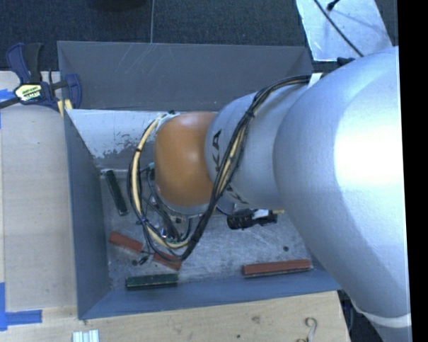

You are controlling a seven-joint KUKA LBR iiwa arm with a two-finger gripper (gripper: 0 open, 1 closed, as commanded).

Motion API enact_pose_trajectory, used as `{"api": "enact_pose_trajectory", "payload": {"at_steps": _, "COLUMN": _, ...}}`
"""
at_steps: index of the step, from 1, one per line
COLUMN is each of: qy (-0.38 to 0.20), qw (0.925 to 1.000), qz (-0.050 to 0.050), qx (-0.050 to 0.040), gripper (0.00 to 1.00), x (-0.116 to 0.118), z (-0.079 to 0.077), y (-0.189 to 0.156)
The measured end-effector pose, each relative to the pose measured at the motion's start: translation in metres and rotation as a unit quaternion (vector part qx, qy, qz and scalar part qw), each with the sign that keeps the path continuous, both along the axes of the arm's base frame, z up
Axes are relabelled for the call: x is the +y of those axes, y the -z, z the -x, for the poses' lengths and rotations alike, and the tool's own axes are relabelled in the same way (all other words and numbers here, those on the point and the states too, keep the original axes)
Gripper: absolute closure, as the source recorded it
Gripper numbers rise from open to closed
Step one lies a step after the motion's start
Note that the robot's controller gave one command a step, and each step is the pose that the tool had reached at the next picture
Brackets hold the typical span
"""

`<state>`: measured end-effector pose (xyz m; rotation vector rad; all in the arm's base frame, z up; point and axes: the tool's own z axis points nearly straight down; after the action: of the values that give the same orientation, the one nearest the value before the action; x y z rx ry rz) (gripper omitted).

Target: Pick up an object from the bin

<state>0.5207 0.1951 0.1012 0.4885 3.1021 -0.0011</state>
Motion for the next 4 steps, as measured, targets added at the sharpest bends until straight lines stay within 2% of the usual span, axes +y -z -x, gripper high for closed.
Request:
{"api": "enact_pose_trajectory", "payload": {"at_steps": 1, "qy": 0.128, "qw": 0.9918, "qz": 0.0, "qx": 0.0007, "gripper": 0.0, "x": -0.019, "z": 0.021, "y": -0.003}}
{"api": "enact_pose_trajectory", "payload": {"at_steps": 2, "qy": 0.141, "qw": 0.99, "qz": -0.001, "qx": -0.0007, "gripper": 0.0, "x": 0.016, "z": 0.016, "y": 0.031}}
{"api": "enact_pose_trajectory", "payload": {"at_steps": 3, "qy": 0.292, "qw": 0.9566, "qz": -0.001, "qx": 0.0009, "gripper": 0.0, "x": 0.046, "z": -0.097, "y": 0.031}}
{"api": "enact_pose_trajectory", "payload": {"at_steps": 4, "qy": 0.29, "qw": 0.957, "qz": 0.0, "qx": 0.0, "gripper": 1.0, "x": 0.045, "z": -0.097, "y": 0.03}}
